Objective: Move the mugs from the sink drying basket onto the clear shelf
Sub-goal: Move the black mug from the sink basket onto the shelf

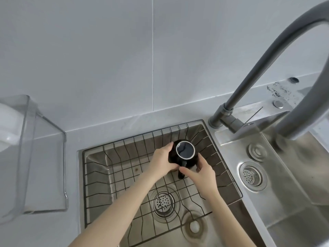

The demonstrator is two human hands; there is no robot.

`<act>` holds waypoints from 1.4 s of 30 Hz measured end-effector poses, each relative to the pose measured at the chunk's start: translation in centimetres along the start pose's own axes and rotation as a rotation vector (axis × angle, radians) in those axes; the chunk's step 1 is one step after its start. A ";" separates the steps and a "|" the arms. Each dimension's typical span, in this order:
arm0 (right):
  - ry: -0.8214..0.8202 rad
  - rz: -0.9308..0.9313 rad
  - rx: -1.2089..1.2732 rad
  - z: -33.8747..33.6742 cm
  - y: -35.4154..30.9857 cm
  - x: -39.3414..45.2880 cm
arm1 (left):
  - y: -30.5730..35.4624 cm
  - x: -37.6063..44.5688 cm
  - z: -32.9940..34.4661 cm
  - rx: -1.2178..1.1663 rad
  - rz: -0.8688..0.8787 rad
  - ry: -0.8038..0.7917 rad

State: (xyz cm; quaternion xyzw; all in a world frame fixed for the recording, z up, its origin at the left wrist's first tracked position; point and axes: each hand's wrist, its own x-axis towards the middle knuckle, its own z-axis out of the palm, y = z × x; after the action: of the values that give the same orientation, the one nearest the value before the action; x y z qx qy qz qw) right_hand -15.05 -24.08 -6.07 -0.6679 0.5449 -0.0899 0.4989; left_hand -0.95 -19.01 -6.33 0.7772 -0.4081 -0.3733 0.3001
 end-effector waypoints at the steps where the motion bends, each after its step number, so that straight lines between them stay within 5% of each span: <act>1: -0.003 -0.017 0.009 0.0 -0.3 -0.2 | 0.0 -0.2 -0.2 -0.011 -0.006 0.016; 8: -0.115 -0.212 0.040 0.8 -4.8 -3.4 | 0.9 -5.4 -5.1 0.040 0.036 0.227; 22: -0.434 -0.761 0.059 6.8 -23.5 -16.5 | 2.6 -25.6 -21.8 -0.017 0.043 0.950; 31: -0.616 -0.732 -0.158 14.2 -26.5 -19.0 | -3.8 -29.5 -24.0 -0.026 -0.242 1.028; 42: -0.665 -0.615 -0.245 15.8 -27.3 -17.5 | -5.6 -28.0 -23.9 -0.033 -0.292 1.009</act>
State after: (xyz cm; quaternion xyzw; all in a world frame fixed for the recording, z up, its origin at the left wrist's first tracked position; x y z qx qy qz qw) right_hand 6.06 -3.29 14.56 -0.8451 0.1387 0.0502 0.5139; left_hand 10.24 11.64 11.70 0.9044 -0.0942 0.0033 0.4162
